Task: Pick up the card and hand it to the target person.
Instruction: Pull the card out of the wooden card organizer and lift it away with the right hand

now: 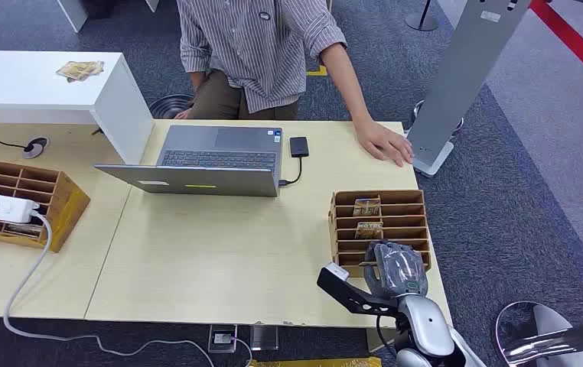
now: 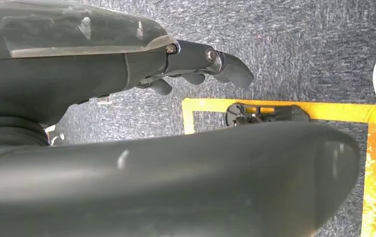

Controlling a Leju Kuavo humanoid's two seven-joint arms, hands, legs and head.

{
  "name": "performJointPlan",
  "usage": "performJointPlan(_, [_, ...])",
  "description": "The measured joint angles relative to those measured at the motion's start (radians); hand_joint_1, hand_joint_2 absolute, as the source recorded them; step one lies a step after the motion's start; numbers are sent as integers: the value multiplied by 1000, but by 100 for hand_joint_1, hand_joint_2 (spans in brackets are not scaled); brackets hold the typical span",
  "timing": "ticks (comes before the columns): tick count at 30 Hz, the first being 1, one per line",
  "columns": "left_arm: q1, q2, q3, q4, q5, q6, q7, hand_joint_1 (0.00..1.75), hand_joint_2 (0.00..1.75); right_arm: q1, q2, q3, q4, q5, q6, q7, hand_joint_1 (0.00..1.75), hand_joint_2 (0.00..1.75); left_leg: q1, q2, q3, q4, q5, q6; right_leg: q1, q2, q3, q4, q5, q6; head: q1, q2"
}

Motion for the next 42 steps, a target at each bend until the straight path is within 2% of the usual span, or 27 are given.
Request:
performJointPlan(24, [0,0,0,0,-2,0,0,0,0,-1,0,7,6,0,0,-1,108,175,0,0,0,0,0,0,0,0,0,0,0,0,0,0])
performJointPlan(32, [0,0,0,0,-6,1,0,0,0,-1,0,7,6,0,0,-2,138,175,0,0,0,0,0,0,0,0,0,0,0,0,0,0])
performJointPlan(42, [0,0,0,0,-11,11,-8,0,0,-9,0,7,8,-3,-5,-3,140,175,0,0,0,0,0,0,0,0,0,0,0,0,0,0])
